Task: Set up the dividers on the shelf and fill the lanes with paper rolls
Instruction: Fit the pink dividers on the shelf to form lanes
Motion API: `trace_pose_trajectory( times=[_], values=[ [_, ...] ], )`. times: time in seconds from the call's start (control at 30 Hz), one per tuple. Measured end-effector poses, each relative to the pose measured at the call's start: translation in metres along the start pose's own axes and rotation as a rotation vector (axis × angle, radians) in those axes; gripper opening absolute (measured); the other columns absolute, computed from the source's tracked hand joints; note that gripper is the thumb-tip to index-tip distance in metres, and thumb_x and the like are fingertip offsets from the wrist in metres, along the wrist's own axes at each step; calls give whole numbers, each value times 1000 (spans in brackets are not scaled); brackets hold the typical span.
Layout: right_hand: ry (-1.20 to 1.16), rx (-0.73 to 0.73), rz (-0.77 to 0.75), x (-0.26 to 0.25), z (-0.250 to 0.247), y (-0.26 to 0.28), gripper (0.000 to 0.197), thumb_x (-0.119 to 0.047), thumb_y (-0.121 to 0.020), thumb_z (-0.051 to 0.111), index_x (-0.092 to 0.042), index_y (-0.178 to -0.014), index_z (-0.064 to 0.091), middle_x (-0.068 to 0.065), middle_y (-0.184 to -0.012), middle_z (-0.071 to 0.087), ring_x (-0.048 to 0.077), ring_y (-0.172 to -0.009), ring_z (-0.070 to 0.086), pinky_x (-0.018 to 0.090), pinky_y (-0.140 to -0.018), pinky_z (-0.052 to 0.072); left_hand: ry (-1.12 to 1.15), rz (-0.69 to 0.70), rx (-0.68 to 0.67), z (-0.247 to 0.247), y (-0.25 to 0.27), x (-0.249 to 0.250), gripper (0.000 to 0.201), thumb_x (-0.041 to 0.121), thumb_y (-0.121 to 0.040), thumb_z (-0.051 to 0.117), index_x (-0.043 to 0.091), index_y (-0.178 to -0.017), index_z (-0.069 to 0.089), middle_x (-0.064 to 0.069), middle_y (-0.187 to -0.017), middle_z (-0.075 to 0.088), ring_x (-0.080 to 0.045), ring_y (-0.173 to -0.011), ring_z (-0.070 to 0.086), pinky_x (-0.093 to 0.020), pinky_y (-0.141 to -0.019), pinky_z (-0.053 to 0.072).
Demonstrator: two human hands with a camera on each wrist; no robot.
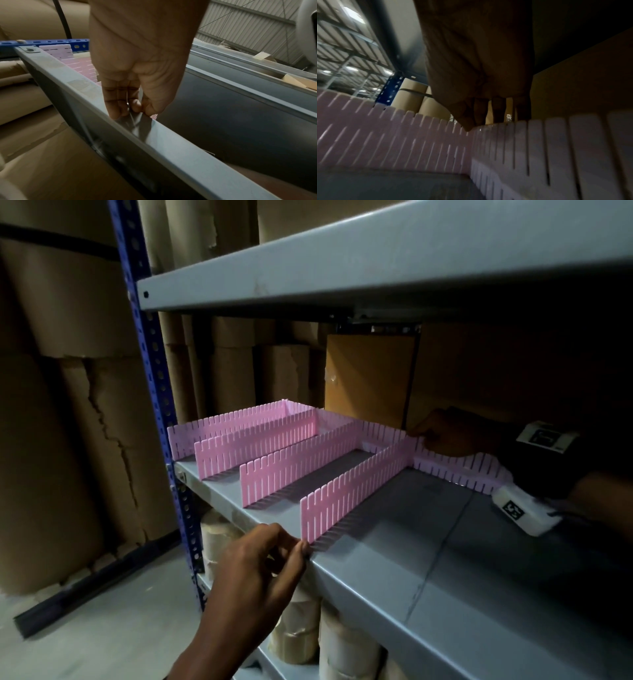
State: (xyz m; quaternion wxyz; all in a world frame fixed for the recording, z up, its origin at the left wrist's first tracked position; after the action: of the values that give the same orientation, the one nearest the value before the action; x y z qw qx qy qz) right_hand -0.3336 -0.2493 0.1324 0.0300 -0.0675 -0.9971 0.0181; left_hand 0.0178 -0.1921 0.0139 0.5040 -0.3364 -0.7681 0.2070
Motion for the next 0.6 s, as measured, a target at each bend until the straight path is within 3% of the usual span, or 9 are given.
trace_pose_trajectory(
  times=[0.13, 0.33, 0.5, 0.6],
  values=[
    [-39, -41, -2, -6, -2, 8, 45, -12, -101, 48, -13, -146, 41, 10, -148, 46, 25, -130, 48, 20, -101, 33, 22, 12, -12, 1, -1, -5, 21, 35, -90, 73, 24, -73, 67, 8, -69, 64, -12, -65, 64, -38, -57, 56],
    [-56, -96, 78, -18, -4, 26, 55, -14, -103, 46, -8, -152, 23, 12, -157, 30, 27, -143, 32, 24, -112, 20, 70, 5, -33, 1, 0, -11, 17, 31, -91, 73, 24, -76, 67, 5, -71, 64, -14, -66, 64, -44, -61, 56],
    [-229, 139, 207, -29, -26, 51, 39, -14, -100, 50, -1, -136, 51, 21, -138, 52, 37, -129, 47, 41, -108, 37, 180, -34, -38, -4, 11, -9, 5, 31, -90, 71, 27, -88, 72, 11, -82, 70, -10, -73, 69, -37, -65, 59],
    [-325, 109, 237, -38, -37, 79, 23, -19, -100, 51, -8, -115, 63, 9, -106, 63, 34, -112, 56, 41, -98, 43, 270, -57, -9, -9, 27, -8, 20, 36, -86, 69, 25, -102, 71, 12, -93, 70, -5, -84, 70, -25, -68, 58]
  ],
)
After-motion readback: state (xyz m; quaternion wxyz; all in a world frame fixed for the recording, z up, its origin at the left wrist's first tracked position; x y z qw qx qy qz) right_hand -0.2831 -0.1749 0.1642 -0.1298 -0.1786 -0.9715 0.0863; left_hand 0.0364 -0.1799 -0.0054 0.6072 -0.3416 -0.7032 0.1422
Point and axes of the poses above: each hand's wrist, its own y-axis away from the middle knuckle, its own z-axis out of the palm, x = y × z, the point moved 4 cm from there along -y, towards the middle knuckle
